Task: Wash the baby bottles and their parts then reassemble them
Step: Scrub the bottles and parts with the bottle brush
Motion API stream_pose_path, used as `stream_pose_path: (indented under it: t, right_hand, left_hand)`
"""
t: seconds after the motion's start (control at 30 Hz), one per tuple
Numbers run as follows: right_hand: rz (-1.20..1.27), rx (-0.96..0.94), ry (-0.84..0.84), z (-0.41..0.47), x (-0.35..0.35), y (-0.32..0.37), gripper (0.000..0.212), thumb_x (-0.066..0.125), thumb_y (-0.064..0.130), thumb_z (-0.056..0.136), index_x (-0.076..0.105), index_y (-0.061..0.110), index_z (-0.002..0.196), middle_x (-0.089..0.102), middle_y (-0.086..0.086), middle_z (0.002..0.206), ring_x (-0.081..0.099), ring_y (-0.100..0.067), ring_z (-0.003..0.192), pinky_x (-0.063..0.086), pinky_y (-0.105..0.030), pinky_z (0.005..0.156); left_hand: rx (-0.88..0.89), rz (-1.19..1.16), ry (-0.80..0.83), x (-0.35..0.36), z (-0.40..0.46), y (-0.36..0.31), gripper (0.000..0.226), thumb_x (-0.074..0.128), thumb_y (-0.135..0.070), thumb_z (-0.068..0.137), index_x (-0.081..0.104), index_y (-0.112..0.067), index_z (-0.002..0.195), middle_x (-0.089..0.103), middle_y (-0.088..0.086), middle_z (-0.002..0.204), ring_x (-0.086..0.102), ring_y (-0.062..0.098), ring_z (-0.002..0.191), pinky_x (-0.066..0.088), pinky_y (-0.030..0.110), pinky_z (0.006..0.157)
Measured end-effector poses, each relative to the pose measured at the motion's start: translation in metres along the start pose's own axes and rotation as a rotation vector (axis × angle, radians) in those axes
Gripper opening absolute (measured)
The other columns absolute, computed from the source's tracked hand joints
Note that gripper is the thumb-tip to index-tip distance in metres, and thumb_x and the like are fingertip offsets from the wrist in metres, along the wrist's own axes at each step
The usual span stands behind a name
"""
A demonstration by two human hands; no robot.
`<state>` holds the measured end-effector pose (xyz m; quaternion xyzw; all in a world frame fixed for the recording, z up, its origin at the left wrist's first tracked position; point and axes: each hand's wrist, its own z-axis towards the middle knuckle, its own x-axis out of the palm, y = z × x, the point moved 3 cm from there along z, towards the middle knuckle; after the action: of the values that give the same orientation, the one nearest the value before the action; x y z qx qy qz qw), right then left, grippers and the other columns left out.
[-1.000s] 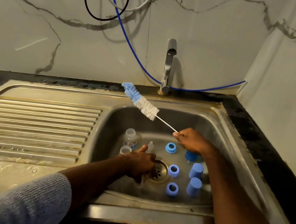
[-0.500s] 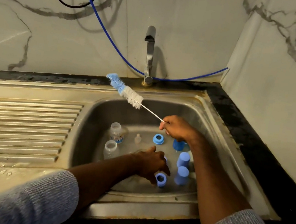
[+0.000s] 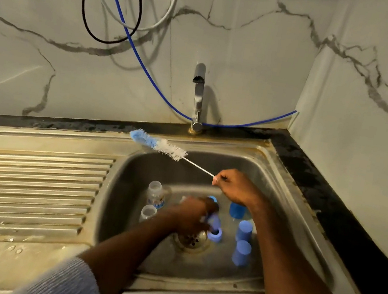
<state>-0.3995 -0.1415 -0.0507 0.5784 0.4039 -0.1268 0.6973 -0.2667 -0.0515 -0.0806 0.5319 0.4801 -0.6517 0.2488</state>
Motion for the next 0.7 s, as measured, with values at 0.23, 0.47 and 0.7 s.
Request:
stream_pose_path:
  t: [0.23,0.47,0.7]
  right_hand:
    - [0.072,-0.042,-0.088,0.002,-0.003,0.004,0.015,0.06,0.025,0.099,0.073,0.025,0.092,0.061,0.02,0.061,0.055,0.005,0.059,0.042,-0.02,0.064]
    - [0.018,-0.095,-0.085,-0.001,-0.005,0.0,0.012,0.066,0.022,0.096,0.078,0.019,0.098,0.073,0.006,0.084,0.067,-0.012,0.082,0.049,-0.021,0.072]
    - [0.055,-0.121,-0.065,-0.005,-0.014,-0.009,0.019,0.071,0.018,0.092,0.076,0.036,0.094,0.075,0.017,0.086,0.069,0.0,0.087,0.054,-0.021,0.082]
  left_hand:
    - [-0.479,-1.106,-0.778,-0.076,-0.062,0.076,0.024,0.063,0.001,0.095,0.066,-0.004,0.118,0.068,0.029,0.111,0.069,0.028,0.092,0.056,0.047,0.09]
    - [-0.563,-1.246,-1.09,-0.096,-0.1,0.127,0.039,0.06,-0.004,0.099,0.054,-0.011,0.137,0.063,0.014,0.129,0.066,0.028,0.112,0.058,0.044,0.091]
    - [-0.559,-1.117,-1.141,-0.099,-0.109,0.149,0.037,0.066,-0.01,0.096,0.062,-0.03,0.127,0.065,-0.002,0.124,0.068,0.019,0.11,0.059,0.026,0.074]
